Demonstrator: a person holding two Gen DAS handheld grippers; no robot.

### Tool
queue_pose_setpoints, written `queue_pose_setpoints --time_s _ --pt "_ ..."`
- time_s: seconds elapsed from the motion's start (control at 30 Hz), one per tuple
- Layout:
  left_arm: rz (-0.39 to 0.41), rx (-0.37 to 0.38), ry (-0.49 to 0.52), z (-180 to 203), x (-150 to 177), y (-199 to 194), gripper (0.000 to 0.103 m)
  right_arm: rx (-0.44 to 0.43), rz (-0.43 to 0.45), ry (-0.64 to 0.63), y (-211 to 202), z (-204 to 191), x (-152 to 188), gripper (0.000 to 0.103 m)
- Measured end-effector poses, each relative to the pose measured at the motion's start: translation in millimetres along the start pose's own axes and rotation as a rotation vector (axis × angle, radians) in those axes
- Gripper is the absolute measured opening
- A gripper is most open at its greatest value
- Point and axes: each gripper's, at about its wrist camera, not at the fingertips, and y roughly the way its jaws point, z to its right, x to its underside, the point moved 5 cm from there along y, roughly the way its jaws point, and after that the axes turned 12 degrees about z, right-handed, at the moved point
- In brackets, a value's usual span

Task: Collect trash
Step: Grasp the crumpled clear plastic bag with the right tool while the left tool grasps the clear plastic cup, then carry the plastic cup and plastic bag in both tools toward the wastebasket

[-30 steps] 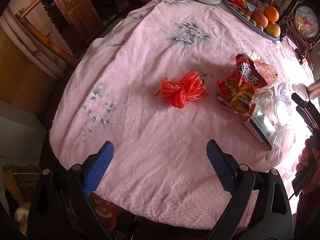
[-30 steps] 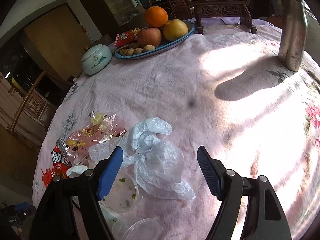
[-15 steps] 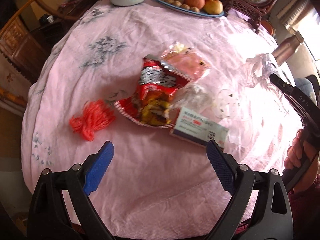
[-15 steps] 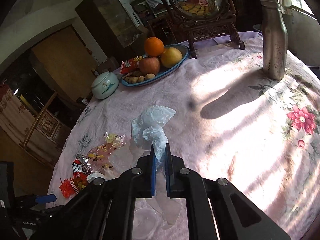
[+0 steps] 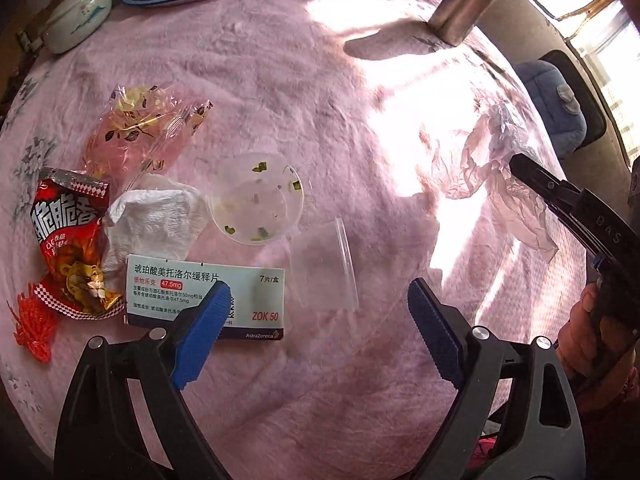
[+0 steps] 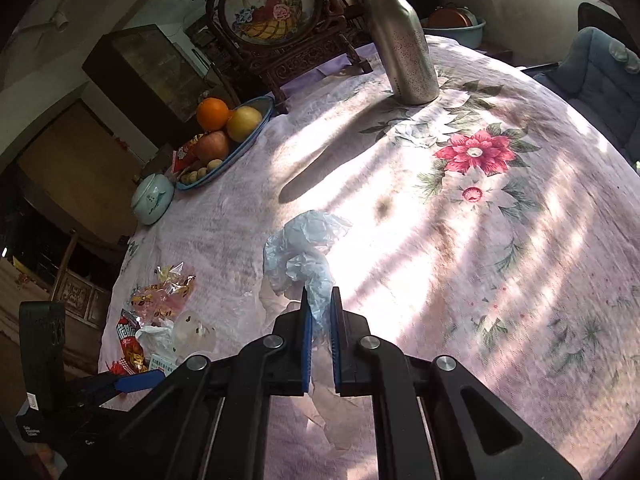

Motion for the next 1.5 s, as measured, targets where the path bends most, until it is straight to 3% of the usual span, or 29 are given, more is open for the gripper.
queue_pose_setpoints --time_s 0.13,0.2,0.33,0.57,0.8,1.13,1.5 --pt "-0.021 0.012 -0.011 3.7 -3.9 12.0 0.075 0.000 -0.002 0.008 -1.1 3.9 -0.2 0.010" --pt "-0.031 0.015 -0.015 4.8 -4.5 18.4 0.065 -0.004 -0.005 0.008 -0.6 3.7 -0.7 0.011" --pt "-0.032 0.004 0.007 8.2 -6.4 21.5 0.033 -0.024 -0.015 0.005 1.2 -0.9 -1.6 0.011" --pt "0.059 -0.028 0.014 -0.2 -5.2 -16.7 0.032 -0.089 -0.018 -0.043 5.2 -33.6 -5.6 0.010" --pt "0.146 -0.092 -0.111 -51.5 9.3 -71.2 0.032 -0.177 -0.028 -0.118 4.5 -86.2 -0.2 0.010" --pt "0.245 -0.191 -0.270 -125.5 64.7 -142.5 0.032 -0.287 -0.038 -0.215 -17.3 -159.0 22.6 0.010" --pt "0.304 -0.206 -0.432 -178.4 127.0 -178.6 0.032 -0.320 -0.101 -0.321 -57.8 -196.4 70.5 0.010"
